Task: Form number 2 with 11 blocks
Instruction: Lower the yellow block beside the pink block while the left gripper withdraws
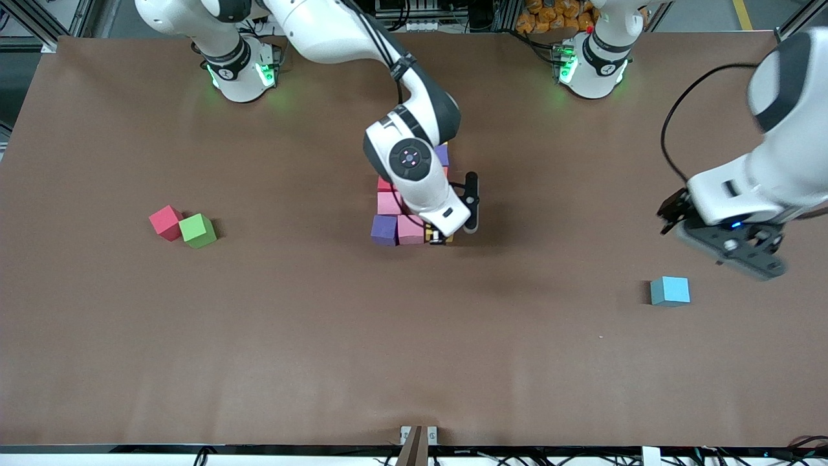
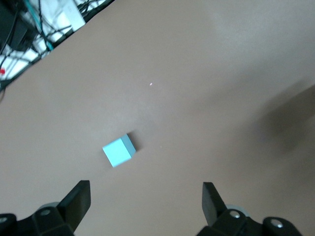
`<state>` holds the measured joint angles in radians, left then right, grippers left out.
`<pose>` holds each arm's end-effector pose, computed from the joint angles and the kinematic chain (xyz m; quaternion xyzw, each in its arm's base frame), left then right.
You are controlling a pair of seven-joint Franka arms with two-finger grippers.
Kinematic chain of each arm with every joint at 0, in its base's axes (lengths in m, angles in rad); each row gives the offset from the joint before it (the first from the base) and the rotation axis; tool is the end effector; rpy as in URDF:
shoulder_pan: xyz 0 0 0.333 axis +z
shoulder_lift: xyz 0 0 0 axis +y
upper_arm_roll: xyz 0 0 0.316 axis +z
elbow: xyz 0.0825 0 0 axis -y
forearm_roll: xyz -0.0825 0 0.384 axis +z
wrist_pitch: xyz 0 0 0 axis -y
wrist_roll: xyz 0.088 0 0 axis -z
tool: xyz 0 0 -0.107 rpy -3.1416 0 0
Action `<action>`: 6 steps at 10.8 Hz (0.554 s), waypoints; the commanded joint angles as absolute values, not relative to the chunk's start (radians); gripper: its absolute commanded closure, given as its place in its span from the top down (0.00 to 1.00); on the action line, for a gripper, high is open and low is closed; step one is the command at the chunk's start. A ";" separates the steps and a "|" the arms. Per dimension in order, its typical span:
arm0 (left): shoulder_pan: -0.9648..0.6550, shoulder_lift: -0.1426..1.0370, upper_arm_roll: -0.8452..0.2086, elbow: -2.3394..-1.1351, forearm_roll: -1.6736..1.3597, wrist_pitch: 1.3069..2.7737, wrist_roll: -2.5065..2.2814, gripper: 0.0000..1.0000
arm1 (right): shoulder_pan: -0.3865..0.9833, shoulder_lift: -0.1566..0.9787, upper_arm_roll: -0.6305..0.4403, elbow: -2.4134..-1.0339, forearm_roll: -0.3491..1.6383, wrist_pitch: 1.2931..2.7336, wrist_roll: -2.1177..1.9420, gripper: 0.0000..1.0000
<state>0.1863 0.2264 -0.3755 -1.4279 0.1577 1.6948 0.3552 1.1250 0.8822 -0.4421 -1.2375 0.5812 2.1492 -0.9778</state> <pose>0.6256 -0.0783 0.5780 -0.9616 0.2705 -0.0247 0.0396 0.5120 0.5689 0.2752 -0.7171 -0.6893 -0.0679 0.0774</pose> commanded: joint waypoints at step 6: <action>-0.113 0.061 0.102 -1.525 -0.092 1.595 0.233 1.00 | 1.206 0.893 -0.446 -1.433 0.574 2.370 -1.069 0.09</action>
<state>0.0013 0.1099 -0.0262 -1.4775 -0.0604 1.5986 0.2748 1.1940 0.9069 -0.4416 -1.4022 0.5812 2.3537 -1.0413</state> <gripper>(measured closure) 0.000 0.445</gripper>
